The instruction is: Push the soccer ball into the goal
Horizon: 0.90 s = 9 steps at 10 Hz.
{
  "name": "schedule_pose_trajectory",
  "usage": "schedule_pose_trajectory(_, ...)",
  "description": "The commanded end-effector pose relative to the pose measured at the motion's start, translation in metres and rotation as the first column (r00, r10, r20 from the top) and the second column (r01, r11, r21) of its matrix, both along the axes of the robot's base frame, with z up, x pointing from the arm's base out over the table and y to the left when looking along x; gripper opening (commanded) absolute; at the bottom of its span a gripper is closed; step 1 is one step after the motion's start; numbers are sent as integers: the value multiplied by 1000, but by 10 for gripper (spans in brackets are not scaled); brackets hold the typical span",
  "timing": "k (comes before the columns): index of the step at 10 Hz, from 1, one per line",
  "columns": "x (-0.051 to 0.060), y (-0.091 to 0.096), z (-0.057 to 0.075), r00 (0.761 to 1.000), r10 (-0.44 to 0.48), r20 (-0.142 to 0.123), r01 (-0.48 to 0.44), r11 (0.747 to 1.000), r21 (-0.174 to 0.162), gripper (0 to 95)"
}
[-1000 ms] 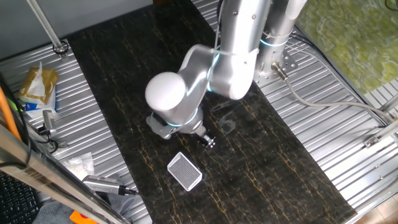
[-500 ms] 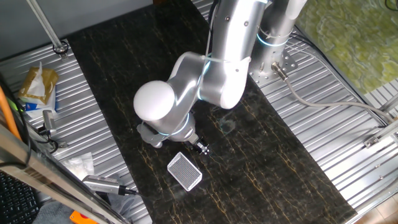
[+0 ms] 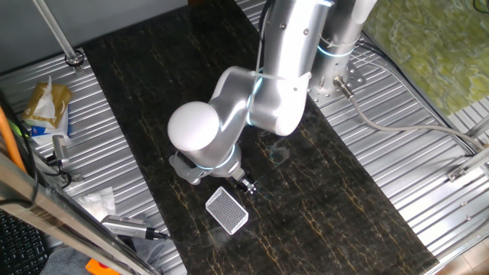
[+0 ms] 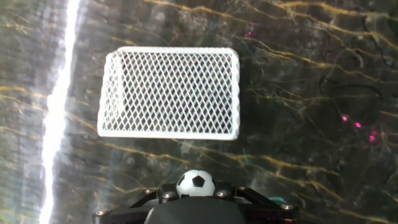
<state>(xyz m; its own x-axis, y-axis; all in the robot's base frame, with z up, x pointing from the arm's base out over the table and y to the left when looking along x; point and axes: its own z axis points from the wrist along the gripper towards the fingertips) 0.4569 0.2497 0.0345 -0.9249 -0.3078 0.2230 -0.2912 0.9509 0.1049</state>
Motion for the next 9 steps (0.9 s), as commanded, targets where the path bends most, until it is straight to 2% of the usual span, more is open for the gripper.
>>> schedule_pose_trajectory(1, 3, 1, 1, 1000, 0, -3, 0, 1000, -1, 0)
schedule_pose_trajectory(4, 6, 4, 2, 1000, 5, 14, -5, 1000, -2, 0)
schedule_pose_trajectory(7, 8, 5, 2, 998, 9, 66, -9, 1000, -3, 0)
schedule_pose_trajectory(9, 9, 5, 1, 993, 17, 114, -17, 1000, -2, 0)
